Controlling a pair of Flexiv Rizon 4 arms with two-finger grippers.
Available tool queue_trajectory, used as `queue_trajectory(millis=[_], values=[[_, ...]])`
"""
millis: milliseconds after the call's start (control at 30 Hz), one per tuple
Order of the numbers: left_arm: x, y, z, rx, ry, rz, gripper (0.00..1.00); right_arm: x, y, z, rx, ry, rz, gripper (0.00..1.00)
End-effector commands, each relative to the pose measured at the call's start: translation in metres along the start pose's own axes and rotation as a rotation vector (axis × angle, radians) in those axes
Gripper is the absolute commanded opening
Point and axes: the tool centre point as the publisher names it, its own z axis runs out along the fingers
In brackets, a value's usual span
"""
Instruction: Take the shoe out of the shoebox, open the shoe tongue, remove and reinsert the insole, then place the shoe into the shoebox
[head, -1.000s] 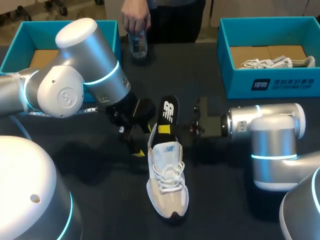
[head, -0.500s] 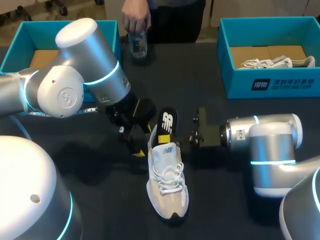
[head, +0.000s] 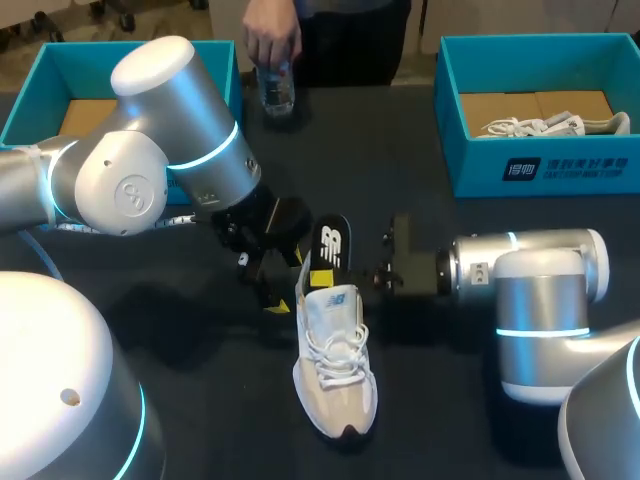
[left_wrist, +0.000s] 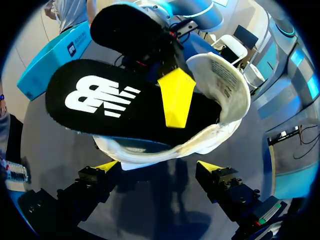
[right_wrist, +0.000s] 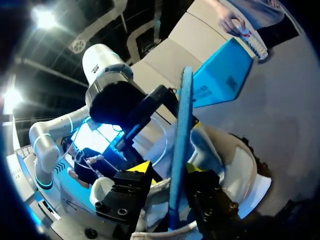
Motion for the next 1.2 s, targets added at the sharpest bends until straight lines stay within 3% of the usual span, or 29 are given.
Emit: queue_trajectory(millis=[33,200,267,300,467,767,933,967,1033,1100,1200], values=[[0.0,0.0,0.001,-0.001,0.0,0.001,1.0,0.001,0.009,-0.004,-0.001,-0.002,-0.007,0.33],[0.0,0.0,0.001,-0.001,0.0,0.001,1.0,-0.004,0.018,-0.005,0.009,-0.003,-0.009,0.27],[0.0,0.0,0.001,-0.001,0.0,0.001,1.0,-0.007,0.021,-0.005,0.011,0.001,0.0,0.02],[0.0,0.0,0.001,-0.001,0.0,0.001,1.0,-0.01,0.022,-0.005,0.012,0.011,0.011,0.0],[0.0,0.0,0.001,-0.001,0.0,0.001,1.0,-0.018,0.012,-0.002,0.007,0.021,0.059,0.0],[0.0,0.0,0.001,-0.001,0.0,0.001,1.0,-0.013,-0.026,0.004,-0.011,0.014,0.15,0.0],[0.0,0.0,0.001,-0.001,0.0,0.001,1.0,-0.006,-0.028,0.007,-0.006,-0.002,0.145,0.0],[0.0,0.0,0.001,-0.001,0.0,0.001,1.0,-0.004,-0.027,0.007,-0.007,-0.008,0.136,0.16],[0.0,0.0,0.001,-0.001,0.0,0.001,1.0,0.0,-0.023,0.007,0.0,-0.017,0.112,0.37],[0.0,0.0,0.001,-0.001,0.0,0.001,1.0,0.004,-0.017,0.007,0.01,-0.023,0.088,0.47],[0.0,0.0,0.001,-0.001,0.0,0.001,1.0,0.007,-0.008,0.007,0.027,-0.035,0.071,0.46]])
